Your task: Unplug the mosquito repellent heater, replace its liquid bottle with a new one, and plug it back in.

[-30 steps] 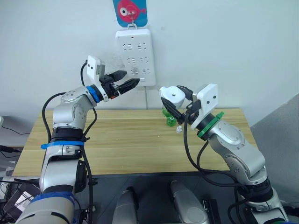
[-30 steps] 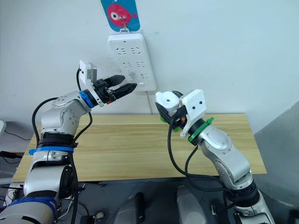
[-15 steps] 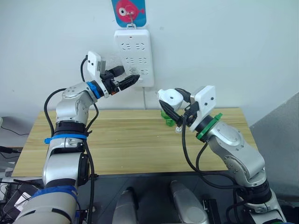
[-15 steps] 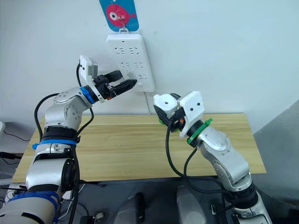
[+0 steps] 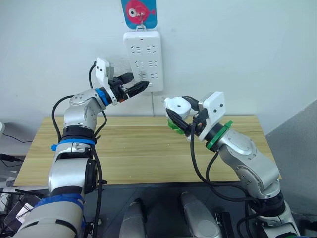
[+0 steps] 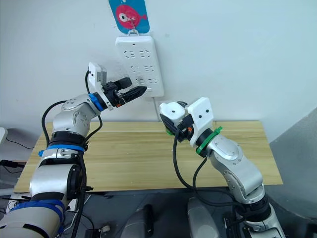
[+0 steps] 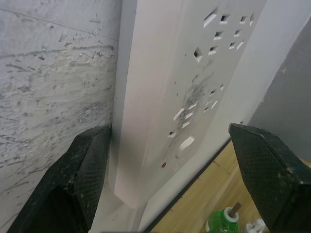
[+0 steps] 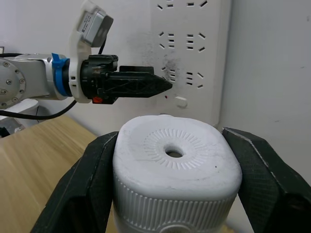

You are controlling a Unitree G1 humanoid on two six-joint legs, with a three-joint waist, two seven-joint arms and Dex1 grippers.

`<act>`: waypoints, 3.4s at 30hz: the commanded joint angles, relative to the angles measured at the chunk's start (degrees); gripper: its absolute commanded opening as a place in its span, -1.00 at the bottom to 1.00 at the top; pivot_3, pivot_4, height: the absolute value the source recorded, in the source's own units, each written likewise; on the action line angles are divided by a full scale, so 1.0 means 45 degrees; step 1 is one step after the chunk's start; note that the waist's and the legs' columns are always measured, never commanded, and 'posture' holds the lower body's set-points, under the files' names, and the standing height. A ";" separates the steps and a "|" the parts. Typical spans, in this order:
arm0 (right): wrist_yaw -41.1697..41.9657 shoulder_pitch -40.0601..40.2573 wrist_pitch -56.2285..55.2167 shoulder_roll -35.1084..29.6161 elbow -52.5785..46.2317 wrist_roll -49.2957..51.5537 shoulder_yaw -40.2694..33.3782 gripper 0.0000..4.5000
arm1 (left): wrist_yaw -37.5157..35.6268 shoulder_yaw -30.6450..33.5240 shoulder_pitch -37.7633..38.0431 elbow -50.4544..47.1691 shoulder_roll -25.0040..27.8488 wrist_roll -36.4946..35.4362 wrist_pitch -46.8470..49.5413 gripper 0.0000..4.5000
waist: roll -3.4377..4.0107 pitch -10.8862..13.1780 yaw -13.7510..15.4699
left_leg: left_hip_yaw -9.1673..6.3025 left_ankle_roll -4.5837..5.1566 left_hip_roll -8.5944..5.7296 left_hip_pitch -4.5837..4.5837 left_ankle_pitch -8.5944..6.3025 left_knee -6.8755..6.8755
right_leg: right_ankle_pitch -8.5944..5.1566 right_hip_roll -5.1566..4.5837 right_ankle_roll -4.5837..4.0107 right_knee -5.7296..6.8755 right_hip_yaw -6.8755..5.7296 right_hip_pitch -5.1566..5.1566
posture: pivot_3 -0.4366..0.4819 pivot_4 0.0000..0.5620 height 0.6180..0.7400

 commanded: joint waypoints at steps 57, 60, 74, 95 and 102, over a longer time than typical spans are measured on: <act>0.0560 -0.5103 0.0070 0.2177 0.4420 -0.2686 -0.0445 0.34 | -0.0297 0.0251 0.1216 -0.3710 0.1055 -0.0105 0.1830 -0.40 | 0.0001 0.0000 -0.0319 | -0.0012 0.0012 0.0006 0.0020 0.0020 -0.0010 | 0.0064 0.0005 -0.0046 0.0093 -0.0012 -0.0029 | -0.56 -0.18 0.93; 0.0619 -0.5015 0.0419 0.2162 0.4051 -0.2550 -0.0579 0.34 | -0.0333 0.0231 0.1255 -0.3714 0.1103 -0.0065 0.1801 -0.40 | 0.0002 0.0000 -0.0318 | -0.0013 0.0012 0.0006 0.0020 0.0020 -0.0010 | 0.0064 0.0004 -0.0046 0.0093 -0.0013 -0.0028 | -0.56 -0.18 0.93; 0.0567 -0.4882 0.0727 0.2304 0.3999 -0.2764 -0.0493 0.34 | -0.0311 0.0209 0.1333 -0.3820 0.1121 -0.0091 0.1809 -0.41 | 0.0001 0.0000 -0.0318 | -0.0013 0.0012 0.0006 0.0019 0.0019 -0.0016 | 0.0064 0.0004 -0.0046 0.0092 -0.0014 -0.0032 | -0.55 -0.18 0.93; 0.0347 -0.5216 -0.0090 0.2836 0.4832 -0.3315 -0.0558 0.34 | -0.0227 0.0188 0.1433 -0.3999 0.1096 -0.0162 0.1966 -0.41 | 0.0002 0.0000 -0.0338 | -0.0010 0.0012 0.0007 0.0022 0.0020 -0.0012 | 0.0058 0.0006 -0.0036 0.0094 -0.0010 -0.0032 | -0.55 -0.16 0.93; 0.0443 -0.5262 -0.0092 0.2932 0.4537 -0.3230 -0.0569 0.34 | -0.0186 0.0212 0.1475 -0.4019 0.1112 -0.0182 0.2000 -0.41 | 0.0002 0.0000 -0.0343 | -0.0010 0.0012 0.0008 0.0024 0.0020 -0.0012 | 0.0058 0.0006 -0.0036 0.0094 -0.0009 -0.0033 | -0.55 -0.16 0.93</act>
